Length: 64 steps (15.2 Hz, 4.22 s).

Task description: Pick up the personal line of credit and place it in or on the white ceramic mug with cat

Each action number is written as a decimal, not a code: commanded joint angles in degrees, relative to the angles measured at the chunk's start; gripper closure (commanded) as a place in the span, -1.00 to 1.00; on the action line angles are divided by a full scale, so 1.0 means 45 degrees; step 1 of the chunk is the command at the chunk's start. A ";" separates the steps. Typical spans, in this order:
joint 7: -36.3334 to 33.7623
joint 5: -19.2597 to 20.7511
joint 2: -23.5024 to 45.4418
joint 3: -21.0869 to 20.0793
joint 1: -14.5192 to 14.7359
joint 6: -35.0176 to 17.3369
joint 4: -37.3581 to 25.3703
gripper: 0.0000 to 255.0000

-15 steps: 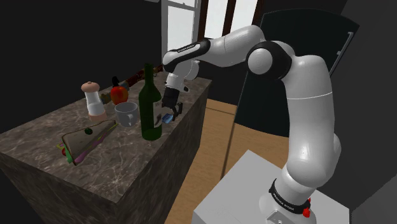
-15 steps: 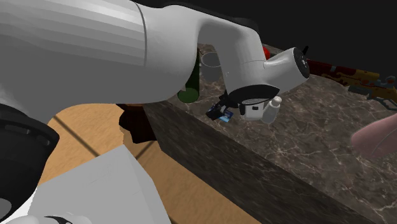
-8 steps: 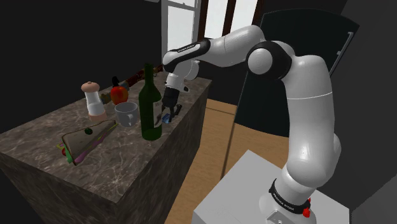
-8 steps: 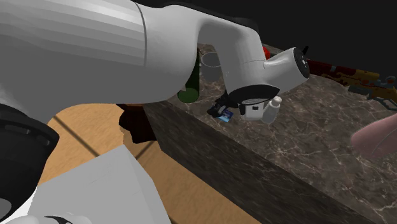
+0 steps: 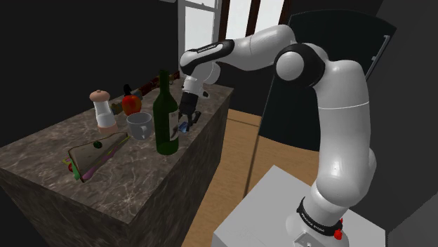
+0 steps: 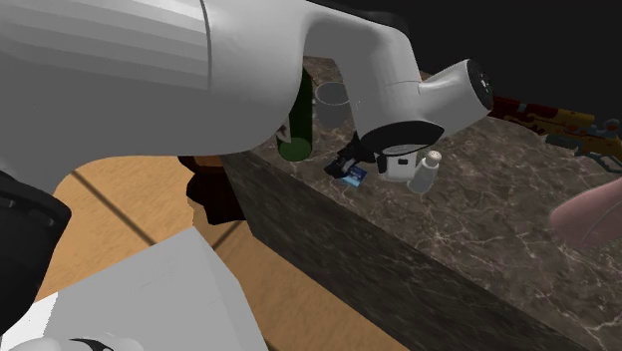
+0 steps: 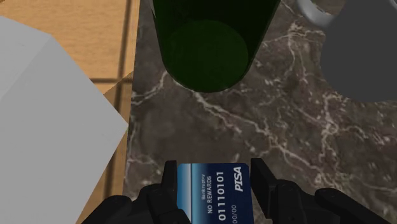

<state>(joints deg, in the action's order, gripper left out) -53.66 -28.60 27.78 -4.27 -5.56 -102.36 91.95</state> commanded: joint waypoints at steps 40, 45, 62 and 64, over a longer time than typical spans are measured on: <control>-0.5416 0.0286 0.2497 -0.0953 0.2121 0.4141 -0.8792 1.00; -0.6048 0.0427 0.3746 -0.1059 0.2708 0.4191 -1.0416 1.00; -0.4775 0.0297 0.3068 -0.0935 0.2682 0.1821 -0.7054 1.00; -0.4775 0.0297 0.3068 -0.0934 0.2682 0.1821 -0.7054 1.00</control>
<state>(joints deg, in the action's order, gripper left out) -75.15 -27.28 41.54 -8.49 6.52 -94.14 60.15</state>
